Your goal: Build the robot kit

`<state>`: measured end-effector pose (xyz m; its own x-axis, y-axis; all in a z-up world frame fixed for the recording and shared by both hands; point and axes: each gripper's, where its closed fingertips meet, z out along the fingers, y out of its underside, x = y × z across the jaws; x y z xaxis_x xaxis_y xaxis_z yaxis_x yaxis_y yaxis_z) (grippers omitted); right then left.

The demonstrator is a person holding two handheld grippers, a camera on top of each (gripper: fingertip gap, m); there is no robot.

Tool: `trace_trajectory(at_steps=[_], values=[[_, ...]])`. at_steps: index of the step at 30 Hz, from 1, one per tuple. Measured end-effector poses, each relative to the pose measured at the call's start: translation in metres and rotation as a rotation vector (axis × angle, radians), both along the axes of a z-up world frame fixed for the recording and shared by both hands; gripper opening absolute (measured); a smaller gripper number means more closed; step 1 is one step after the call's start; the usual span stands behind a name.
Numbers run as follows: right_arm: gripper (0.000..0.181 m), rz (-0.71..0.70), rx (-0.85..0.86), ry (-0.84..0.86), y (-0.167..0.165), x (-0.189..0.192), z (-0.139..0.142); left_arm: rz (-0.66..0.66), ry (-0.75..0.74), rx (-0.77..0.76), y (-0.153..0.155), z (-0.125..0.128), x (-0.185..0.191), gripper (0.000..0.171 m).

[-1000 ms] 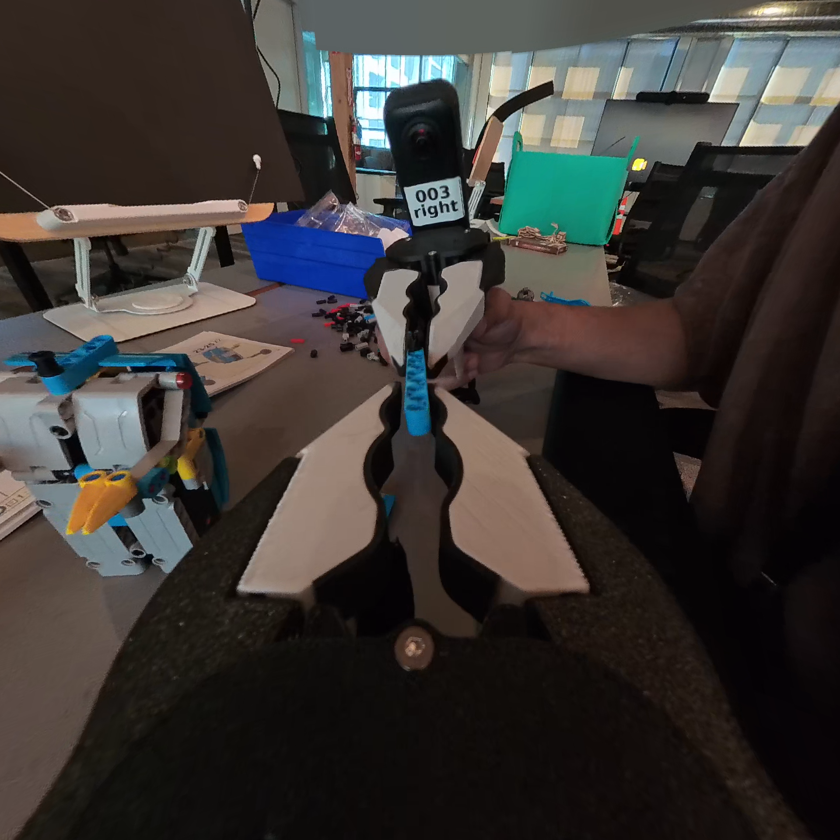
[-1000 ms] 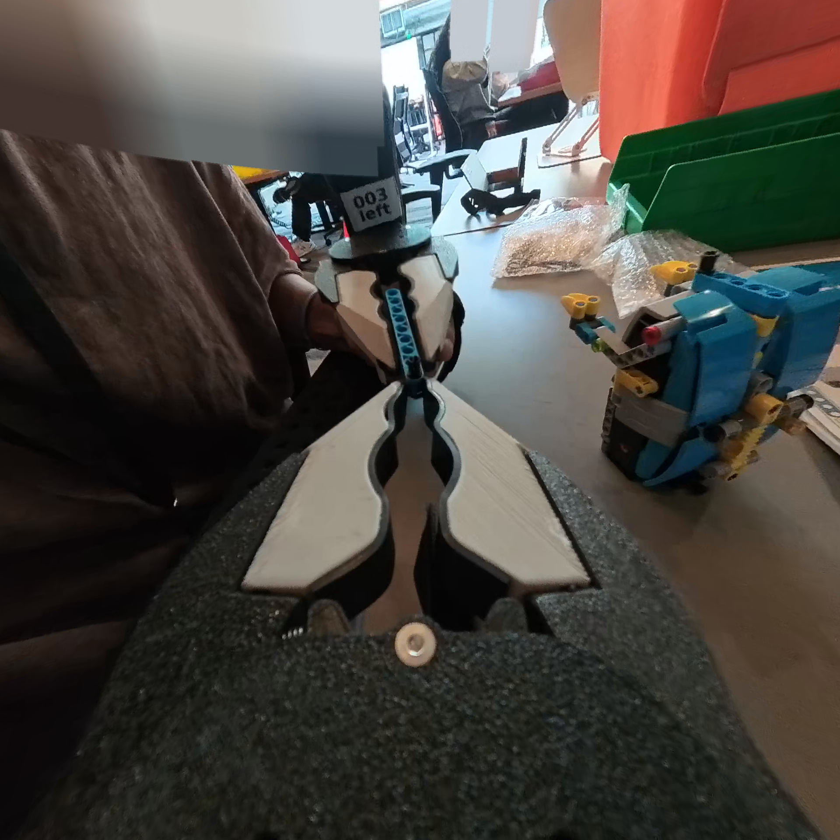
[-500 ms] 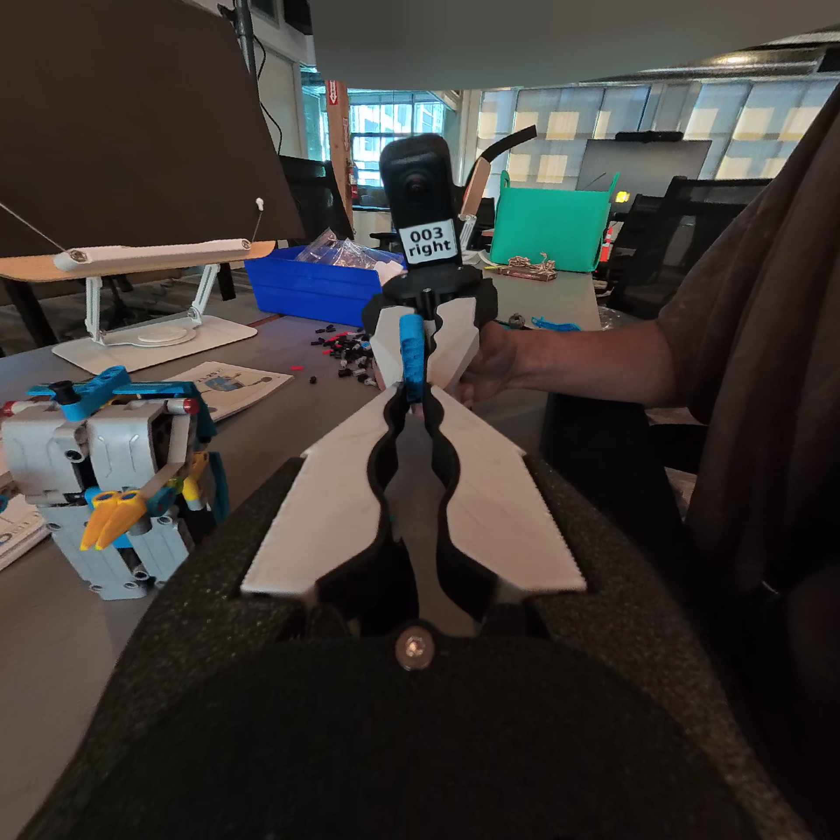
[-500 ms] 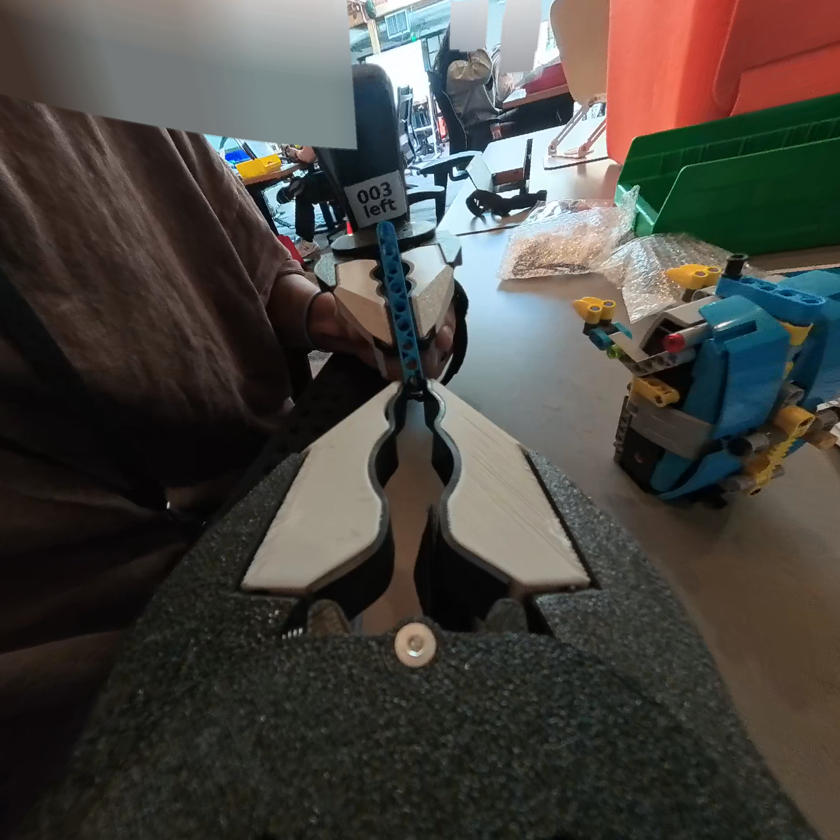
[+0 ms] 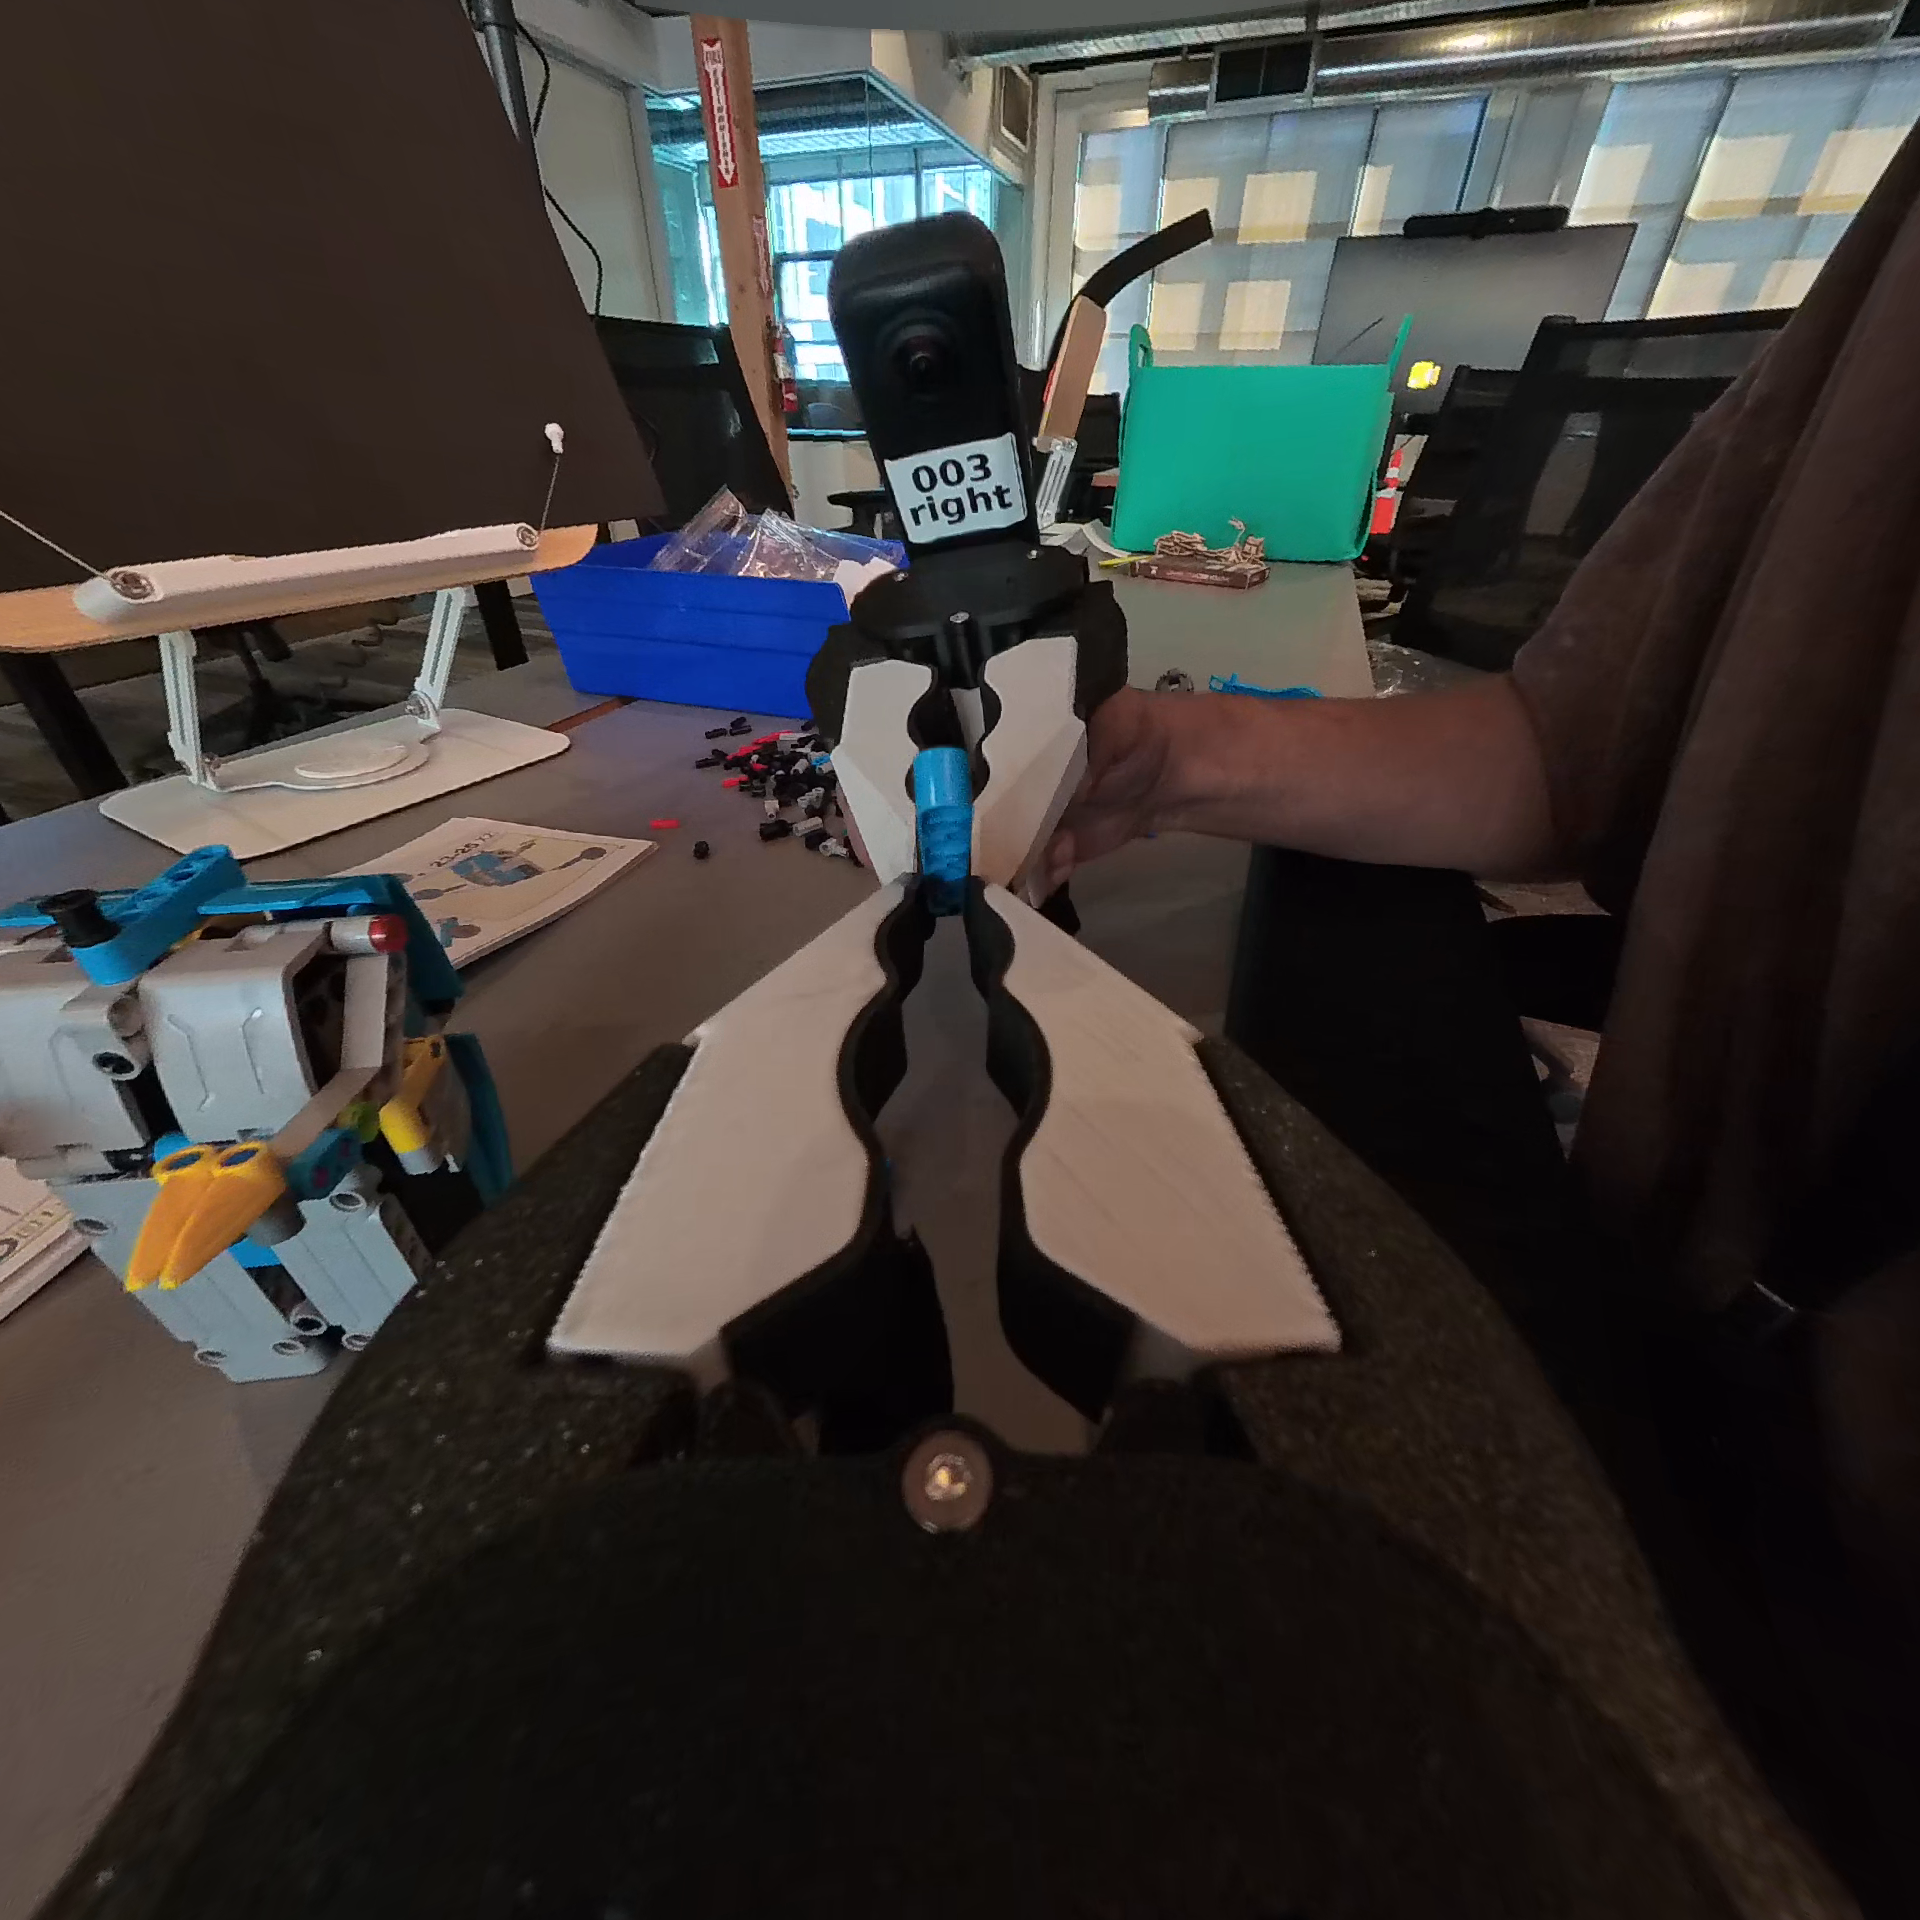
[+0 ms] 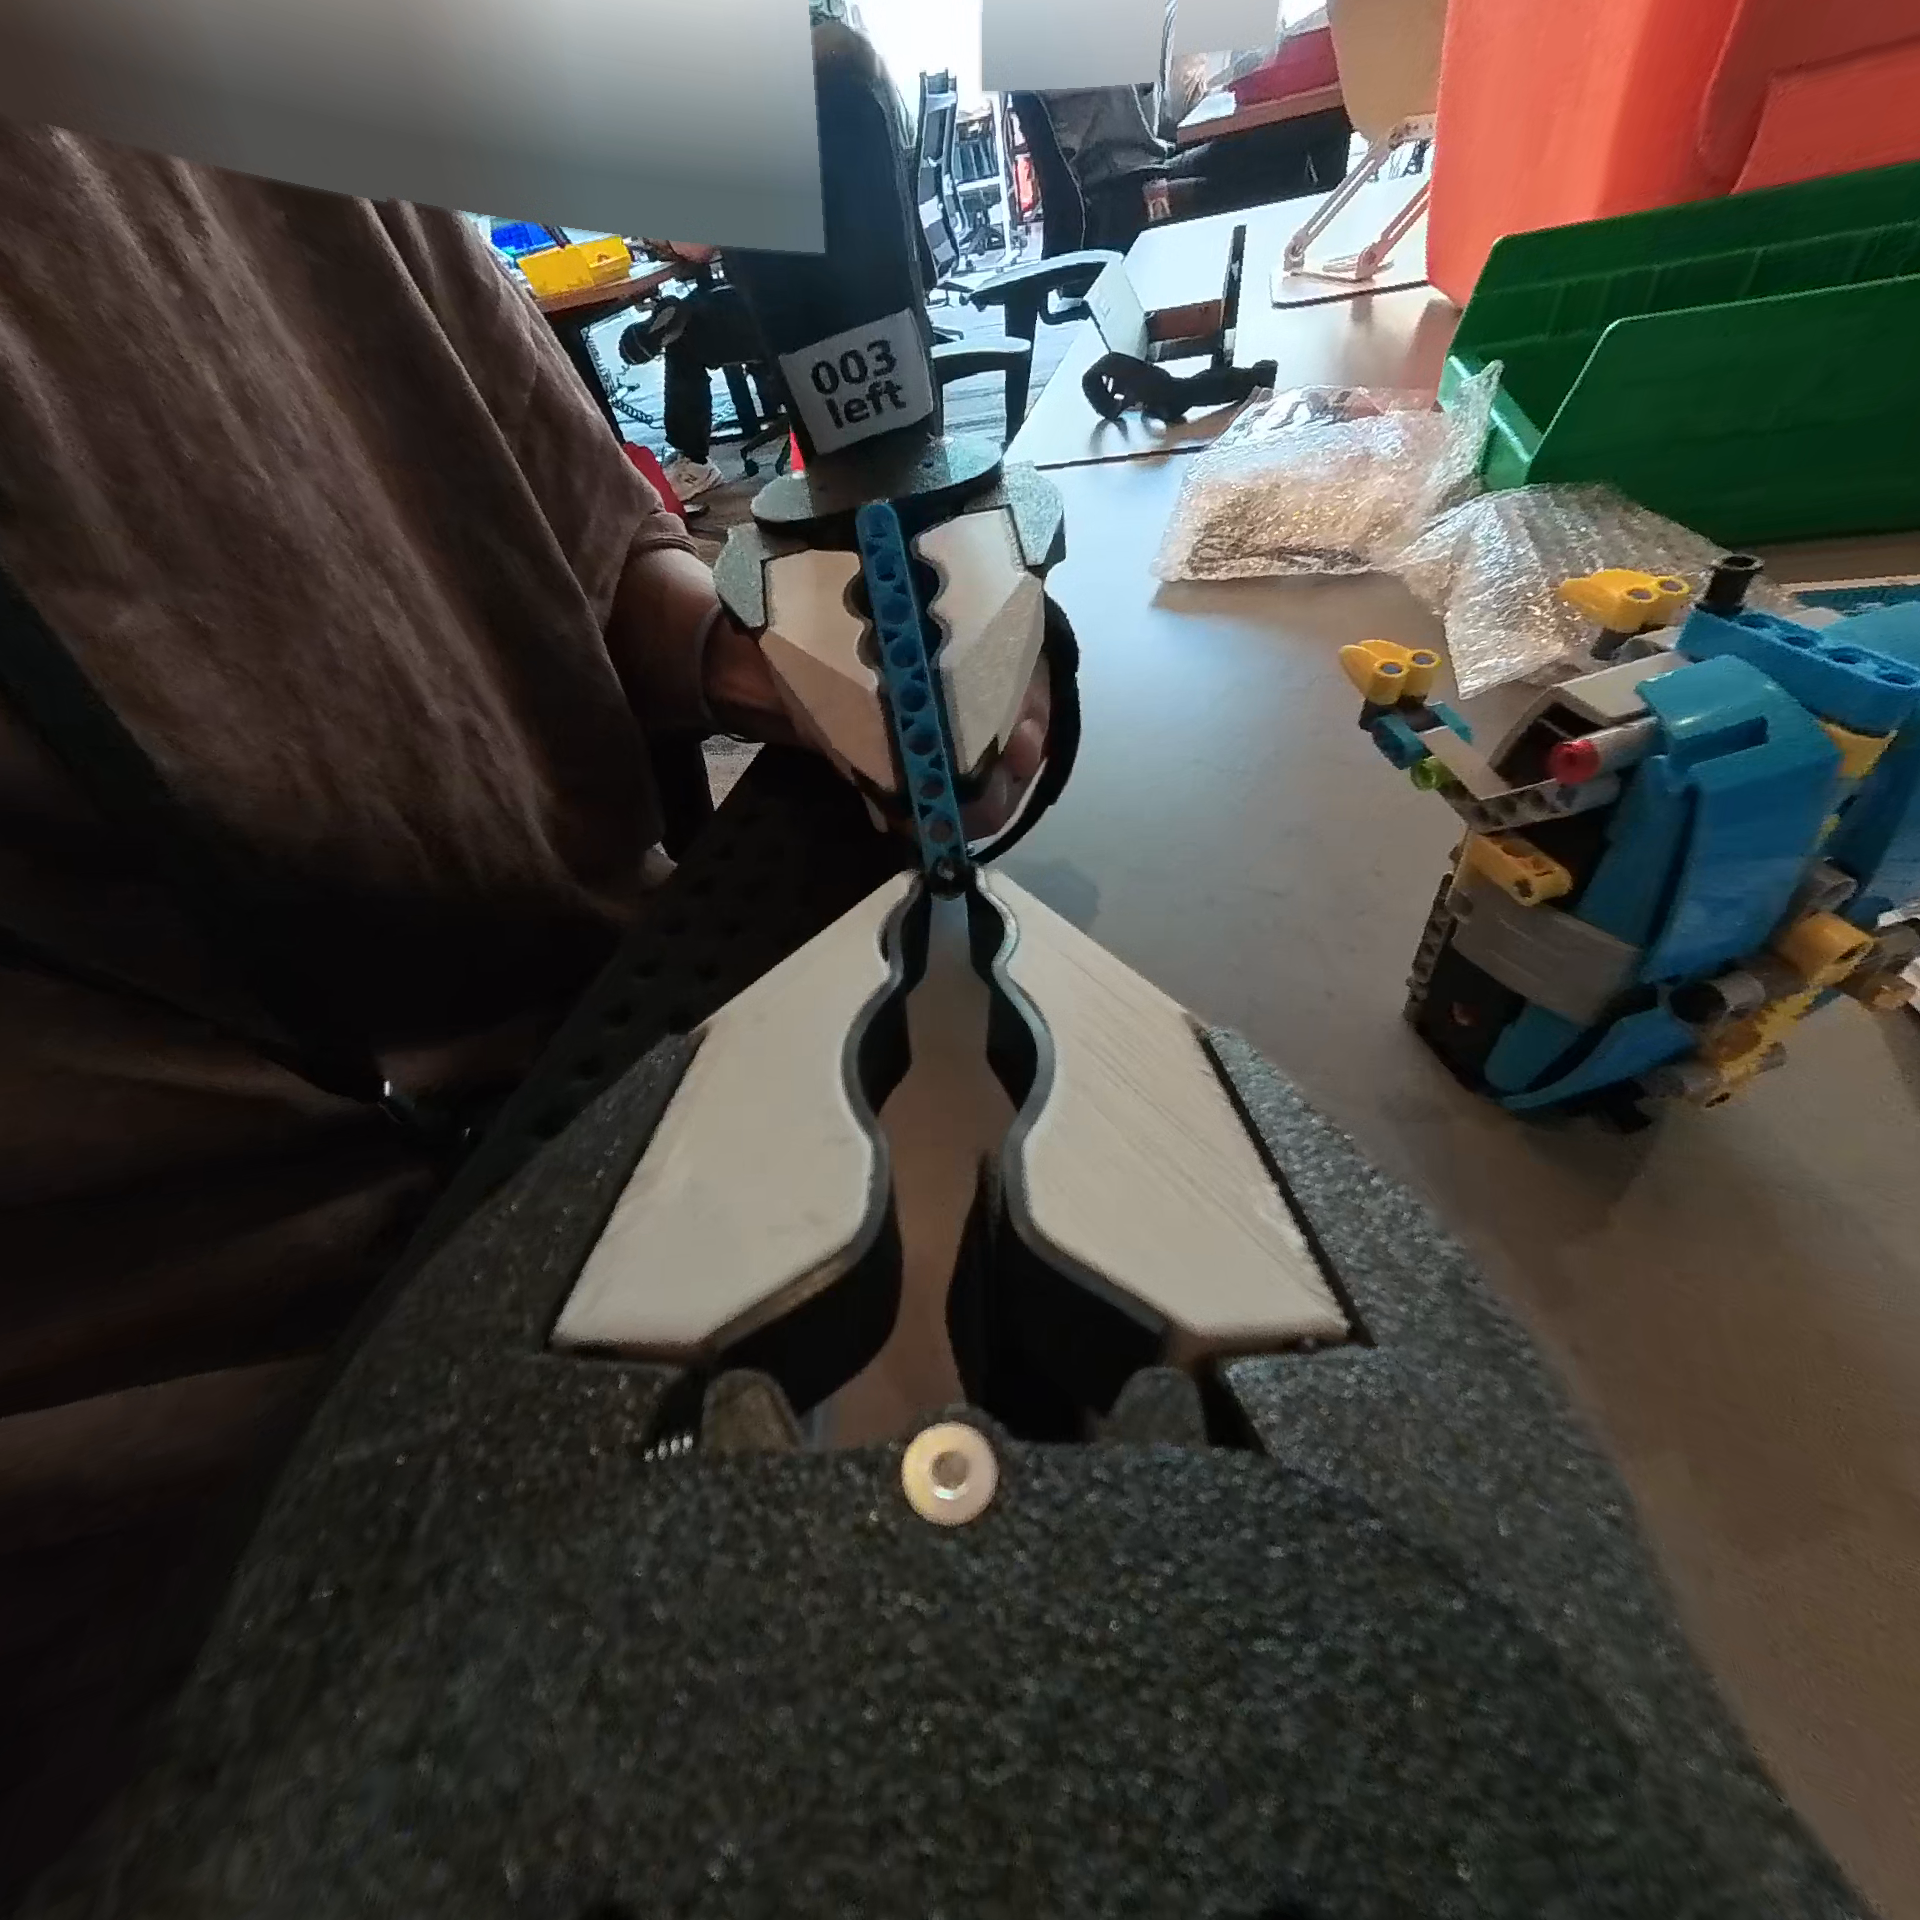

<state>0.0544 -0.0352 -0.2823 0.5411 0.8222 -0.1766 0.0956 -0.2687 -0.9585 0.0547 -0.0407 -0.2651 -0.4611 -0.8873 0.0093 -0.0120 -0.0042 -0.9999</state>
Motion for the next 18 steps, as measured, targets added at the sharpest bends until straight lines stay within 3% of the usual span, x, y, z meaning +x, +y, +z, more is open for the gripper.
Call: trace_trajectory(at_steps=[18], values=[[0.007, 0.018, -0.028, -0.088, -0.005, 0.005, -0.013, 0.011, 0.048, 0.08, -0.004, -0.014, 0.003, 0.008]])
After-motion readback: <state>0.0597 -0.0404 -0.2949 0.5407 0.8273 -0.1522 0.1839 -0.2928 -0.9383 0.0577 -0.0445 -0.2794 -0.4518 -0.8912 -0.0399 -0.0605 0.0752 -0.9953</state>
